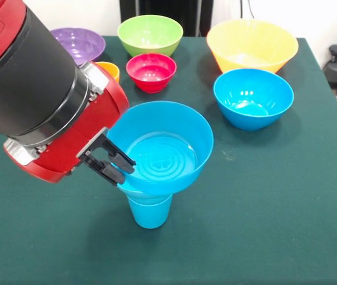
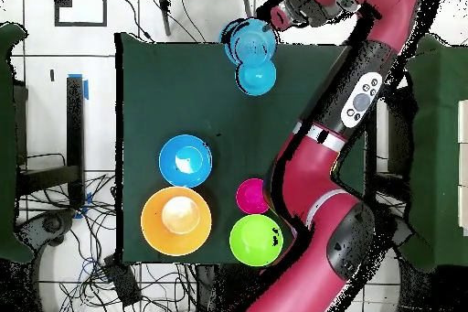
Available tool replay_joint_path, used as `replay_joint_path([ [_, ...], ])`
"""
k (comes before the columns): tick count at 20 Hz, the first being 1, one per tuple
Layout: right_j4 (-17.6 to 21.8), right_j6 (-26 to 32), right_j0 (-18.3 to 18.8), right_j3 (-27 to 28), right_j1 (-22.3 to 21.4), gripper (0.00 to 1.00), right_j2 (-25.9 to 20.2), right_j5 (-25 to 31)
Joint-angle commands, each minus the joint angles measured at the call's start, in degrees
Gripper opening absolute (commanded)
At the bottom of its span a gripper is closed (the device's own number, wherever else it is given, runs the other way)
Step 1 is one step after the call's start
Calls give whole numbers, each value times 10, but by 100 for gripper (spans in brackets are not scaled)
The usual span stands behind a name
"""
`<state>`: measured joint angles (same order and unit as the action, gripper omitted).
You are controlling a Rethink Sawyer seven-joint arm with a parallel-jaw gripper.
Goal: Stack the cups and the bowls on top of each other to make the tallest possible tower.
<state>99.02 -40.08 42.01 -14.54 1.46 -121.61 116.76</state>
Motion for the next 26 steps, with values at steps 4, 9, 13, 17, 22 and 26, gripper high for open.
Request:
replay_joint_path([
  [4, 55, 180, 2, 65, 10, 0, 20, -35],
  [9, 62, 204, 4, 68, 13, 0, 13, -53],
  [13, 54, 218, 6, 67, 16, 0, 10, -60],
  [17, 57, 227, 10, 64, 15, 0, 16, -68],
  [22, 61, 238, 14, 61, 12, 0, 22, -72],
  [26, 62, 238, 15, 60, 11, 0, 24, -73],
])
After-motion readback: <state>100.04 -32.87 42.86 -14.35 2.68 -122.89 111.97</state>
